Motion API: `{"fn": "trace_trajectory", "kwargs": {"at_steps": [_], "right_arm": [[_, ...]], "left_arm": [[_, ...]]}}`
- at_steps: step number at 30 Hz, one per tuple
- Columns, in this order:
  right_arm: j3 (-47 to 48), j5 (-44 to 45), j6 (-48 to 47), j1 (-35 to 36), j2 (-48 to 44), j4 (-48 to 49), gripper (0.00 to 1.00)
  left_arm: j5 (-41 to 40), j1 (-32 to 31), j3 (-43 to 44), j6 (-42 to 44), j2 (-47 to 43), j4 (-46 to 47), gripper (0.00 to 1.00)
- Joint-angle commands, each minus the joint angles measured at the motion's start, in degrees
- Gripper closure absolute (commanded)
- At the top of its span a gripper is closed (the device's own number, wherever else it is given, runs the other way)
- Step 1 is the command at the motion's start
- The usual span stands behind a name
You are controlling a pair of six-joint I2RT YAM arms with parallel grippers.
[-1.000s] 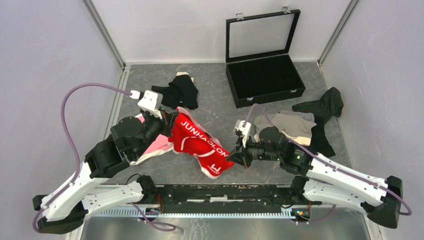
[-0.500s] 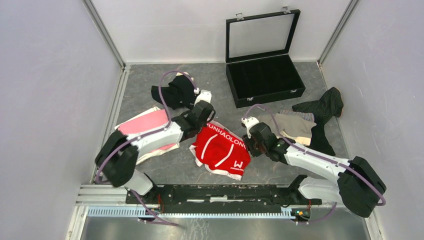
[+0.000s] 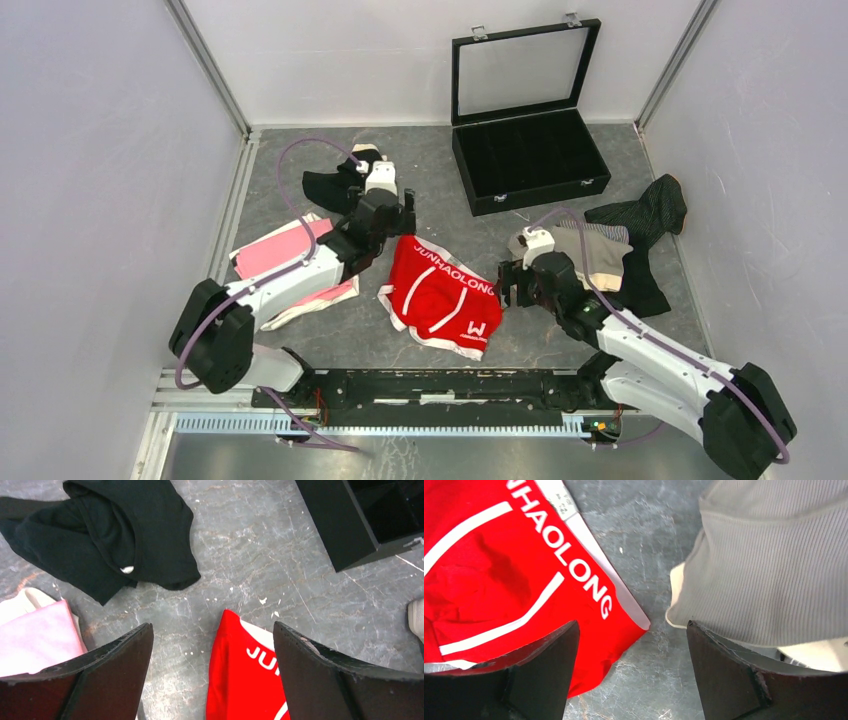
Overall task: Roll the underwear
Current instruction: Flatten out the underwear at the center of the board.
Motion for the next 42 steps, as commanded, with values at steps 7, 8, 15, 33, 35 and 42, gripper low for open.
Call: {"fn": "trace_trajectory", "kwargs": {"at_steps": [7,8,15,33,35,42], "right_arm": [[-8.2,-12.5,15.2,-7.0,0.2,11.4,0.26],[-8.8,-13.2,15.9,-7.4,0.2,12.1,0.27],[-12.3,-16.9,18.6,-8.9,2.1,16.8,0.32],[-12.2,-11.5,13.1,-10.1,3.8,16.3,0.77],[-11.4,-9.1,11.2,-10.1,2.3,13.9,0.87],[-7.1,-0.4,4.9,-10.2,-1.4,4.5,0.96]], "left_arm": [[5.3,1.0,-7.9,-3.9,-4.2,3.8,0.09],[5.5,1.4,-8.1,-3.9,-4.0,4.0,0.1],[12.8,4.6,-9.0,-6.1,-1.4,5.7,0.22],[20.7,4.9,-12.7,-7.5,4.9,8.0,0.32],[21.5,4.9,-13.9,-7.7,4.4,8.5,0.33],[24.1,4.9,-17.3,-10.3,-0.4,7.1,0.23]]}}
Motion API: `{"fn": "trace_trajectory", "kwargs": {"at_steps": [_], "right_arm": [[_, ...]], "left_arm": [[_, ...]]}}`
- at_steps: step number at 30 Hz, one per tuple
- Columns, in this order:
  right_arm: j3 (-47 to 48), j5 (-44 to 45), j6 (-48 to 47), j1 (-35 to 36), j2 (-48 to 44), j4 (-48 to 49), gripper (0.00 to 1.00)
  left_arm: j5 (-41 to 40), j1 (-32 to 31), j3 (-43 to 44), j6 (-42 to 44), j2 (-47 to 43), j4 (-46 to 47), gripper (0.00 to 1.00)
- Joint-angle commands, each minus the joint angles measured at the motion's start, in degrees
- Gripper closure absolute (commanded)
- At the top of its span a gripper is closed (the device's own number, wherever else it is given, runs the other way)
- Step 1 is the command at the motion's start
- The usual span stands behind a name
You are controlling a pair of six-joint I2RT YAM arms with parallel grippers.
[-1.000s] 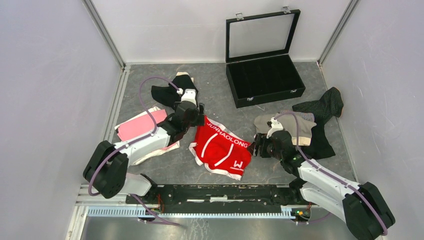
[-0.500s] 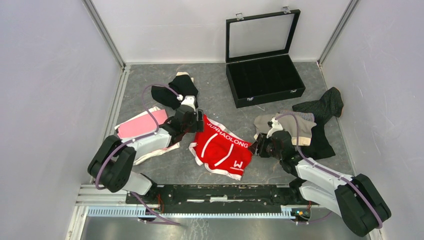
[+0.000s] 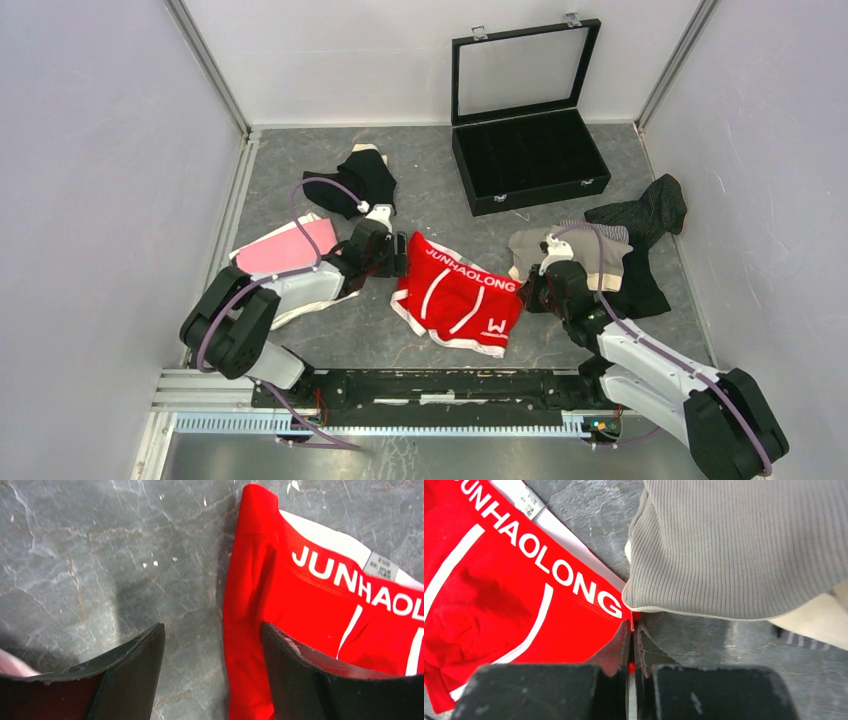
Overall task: Roll the underwear
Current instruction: Flatten out the underwear at the center of the board.
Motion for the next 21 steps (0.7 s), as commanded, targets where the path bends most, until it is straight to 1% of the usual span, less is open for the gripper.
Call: {"fn": "trace_trajectory", "kwargs": {"at_steps": [1,6,10,12,14,17,21], "right_arm": [[4.3,6.7,-5.3,-0.2,-1.7,-5.8,0.96],[5.0,7.2,-6.1,-0.2,-1.6,-6.2,0.96],[4.9,6.7,-6.0,-0.1,-1.0,-5.8,0.97],[4.8,6.3,-5.9,-0.2,-0.7,-5.5,0.97],[4.6,5.9,-5.8,-0.2,-0.3,-5.0,0.98],[4.3,5.5,-5.6,-0.2,0.0,-4.5,0.98],[3.7,5.3,-5.4,-0.2,0.0,-4.2,0.98]], "left_arm": [[3.4,0.2,-2.3,-4.6,-5.8,0.3,0.22],[6.4,0.0,-7.3,-11.1,-14.7,-2.1,0.22],[6.4,0.0,-11.4,-16.0,-23.8,-8.8,0.23],[6.5,-0.1,-13.2,-17.0,-27.9,-10.8,0.27],[8.6,-0.4,-14.6,-17.2,-30.6,-11.8,0.33],[9.9,-1.0,-15.5,-16.8,-31.3,-12.0,0.38],[10.2,-3.1,-14.5,-15.9,-28.2,-10.8,0.42]]}}
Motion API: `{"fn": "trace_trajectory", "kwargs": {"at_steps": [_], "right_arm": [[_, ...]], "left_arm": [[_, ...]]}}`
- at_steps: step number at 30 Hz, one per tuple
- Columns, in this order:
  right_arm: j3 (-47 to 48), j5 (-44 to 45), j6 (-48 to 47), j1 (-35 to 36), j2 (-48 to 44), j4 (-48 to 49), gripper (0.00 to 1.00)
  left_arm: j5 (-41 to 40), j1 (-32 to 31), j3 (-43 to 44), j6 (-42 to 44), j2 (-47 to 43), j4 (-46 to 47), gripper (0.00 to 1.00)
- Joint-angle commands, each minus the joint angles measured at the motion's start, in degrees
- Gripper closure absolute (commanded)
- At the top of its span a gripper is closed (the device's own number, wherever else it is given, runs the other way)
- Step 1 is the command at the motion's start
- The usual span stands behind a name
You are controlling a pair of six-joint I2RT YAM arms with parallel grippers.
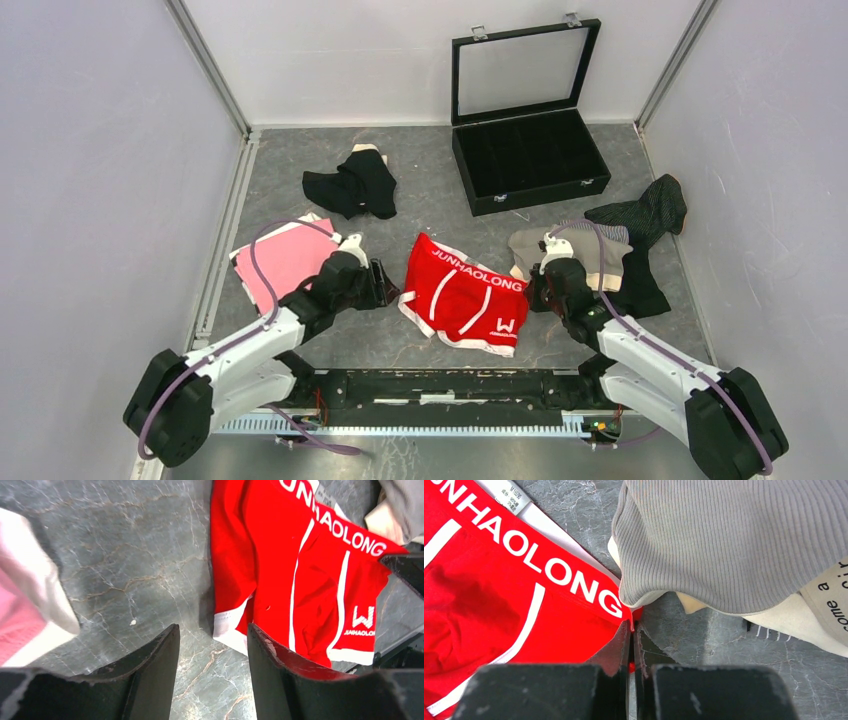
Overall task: Roll the underwear
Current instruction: Flatten out the underwear at the center of the board.
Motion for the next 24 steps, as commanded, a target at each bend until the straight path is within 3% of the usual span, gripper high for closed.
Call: {"fn": "trace_trajectory", "kwargs": {"at_steps": [1,6,13,18,24], "right_arm": [[0.9,0.4,-0.3,-0.2,0.1,1.9,0.99],[0.7,0.6,-0.5,-0.2,-0.1,1.7,0.99],[0.9,0.4,-0.6,-0.2,0.0,1.7,0.99],[0.9,0.2,-0.7,-0.2,0.1,1.8,0.99],[0.6,0.1,-0.7,-0.2,0.3,2.2,1.0]], "left_arm": [[1.8,-2.9,1.1,-1.6,2.8,0.8,0.42],[-1.2,-8.6,3.9,-1.1,8.2,2.1,0.47],[-5.9,-10.3,4.9,-1.0,11.1,1.7,0.5],[-9.4,-10.3,5.8,0.1,11.3,-0.3,0.43],[-9.0,-10.3,7.0,0.7,13.1,1.1,0.42]]}}
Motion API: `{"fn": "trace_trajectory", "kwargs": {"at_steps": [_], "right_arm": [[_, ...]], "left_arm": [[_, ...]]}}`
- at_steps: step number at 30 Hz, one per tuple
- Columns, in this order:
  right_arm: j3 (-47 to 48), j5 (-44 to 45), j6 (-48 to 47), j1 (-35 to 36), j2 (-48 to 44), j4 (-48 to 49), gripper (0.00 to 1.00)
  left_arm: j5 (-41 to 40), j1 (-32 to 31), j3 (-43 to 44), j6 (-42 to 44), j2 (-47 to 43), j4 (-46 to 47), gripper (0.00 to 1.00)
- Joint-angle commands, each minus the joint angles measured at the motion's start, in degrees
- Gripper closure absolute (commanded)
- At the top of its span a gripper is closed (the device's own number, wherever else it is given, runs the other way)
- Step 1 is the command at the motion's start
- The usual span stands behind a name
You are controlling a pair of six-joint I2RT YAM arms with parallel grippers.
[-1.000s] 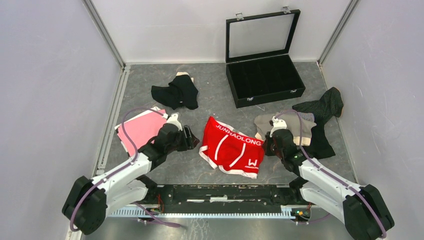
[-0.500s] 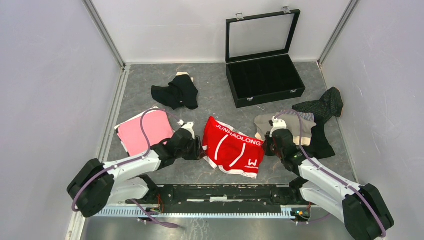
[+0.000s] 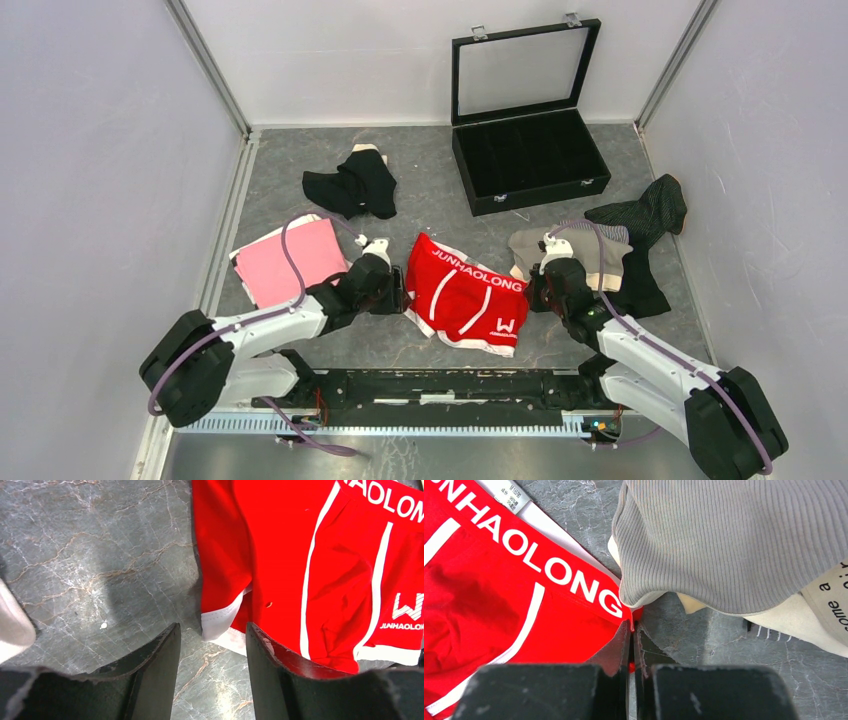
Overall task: Roll the underwear
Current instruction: Flatten out the underwear at the center of the board.
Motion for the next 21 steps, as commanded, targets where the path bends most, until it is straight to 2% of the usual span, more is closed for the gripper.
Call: {"fn": "trace_trajectory", "kwargs": {"at_steps": [1,7,16,21], "right_arm": [[0.6,0.3,-0.6,-0.2,0.2,2.1,1.0],[0.5,0.3,-0.8,-0.2,0.4,2.2,1.0],[0.5,0.3,-1.1,-0.2,0.3,2.0,1.0],[0.4,1.0,-1.4,-0.1,0.1,1.4,1.0]], "left_arm": [[-1.6,-0.2,2.8,0.8,1.6,1.4,0.43],[-1.9,-0.2,3.5,1.2,3.2,2.2,0.53],[-4.4,-0.2,3.8,1.2,2.5,1.7,0.87],[-7.6,-0.2,3.5,0.8,-1.2,-1.8,0.94]]}}
